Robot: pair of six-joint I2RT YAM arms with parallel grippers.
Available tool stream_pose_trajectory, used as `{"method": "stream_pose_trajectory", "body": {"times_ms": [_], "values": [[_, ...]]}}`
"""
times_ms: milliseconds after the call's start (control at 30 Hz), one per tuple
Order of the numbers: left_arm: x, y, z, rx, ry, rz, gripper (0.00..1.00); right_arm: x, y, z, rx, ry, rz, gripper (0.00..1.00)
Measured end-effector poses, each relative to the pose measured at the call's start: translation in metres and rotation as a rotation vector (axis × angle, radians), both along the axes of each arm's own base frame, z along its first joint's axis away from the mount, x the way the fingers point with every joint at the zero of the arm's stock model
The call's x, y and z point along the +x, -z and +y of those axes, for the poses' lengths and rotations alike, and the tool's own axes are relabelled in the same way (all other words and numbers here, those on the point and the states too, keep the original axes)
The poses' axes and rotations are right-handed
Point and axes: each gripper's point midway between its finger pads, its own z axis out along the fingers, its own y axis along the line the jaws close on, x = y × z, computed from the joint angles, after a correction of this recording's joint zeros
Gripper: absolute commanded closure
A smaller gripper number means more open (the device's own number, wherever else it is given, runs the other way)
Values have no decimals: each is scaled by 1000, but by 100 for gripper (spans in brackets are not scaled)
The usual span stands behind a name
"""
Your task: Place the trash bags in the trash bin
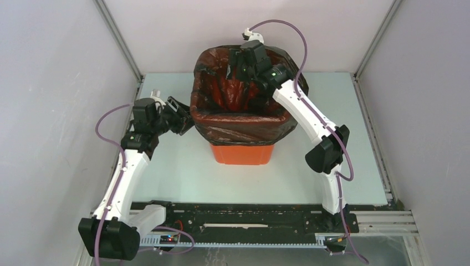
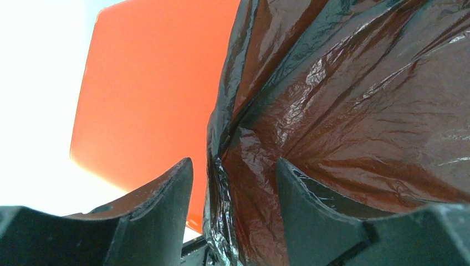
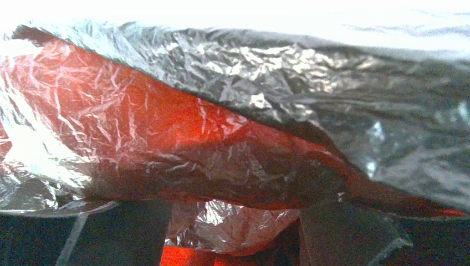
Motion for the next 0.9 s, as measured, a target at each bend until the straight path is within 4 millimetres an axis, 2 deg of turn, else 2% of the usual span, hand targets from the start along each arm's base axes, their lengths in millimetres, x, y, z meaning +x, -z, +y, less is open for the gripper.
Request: {"method": "stream_pose_trajectory", "body": {"times_ms": [167, 333, 433, 567, 633, 767, 900], "values": [[0, 1, 0, 1, 1, 2, 37, -7, -3, -1, -3, -25, 23, 15], [0, 1, 0, 2, 2, 2, 37, -50, -7, -3, -37, -99, 101, 15], [-1, 1, 0, 3, 2, 2, 36, -83, -13, -5, -69, -143, 118, 17], [-1, 1, 0, 6, 4, 1, 36, -105, -9, -3, -96, -189, 140, 19], [-1, 1, 0, 7, 5, 0, 36, -107, 1, 1, -115, -206, 161, 19], [-1, 1, 0, 8, 5, 0, 34, -101, 34, 8, -169, -212, 218, 19], [-1, 1, 0, 8, 5, 1, 34, -92, 84, 15, -238, -216, 299, 19]]}}
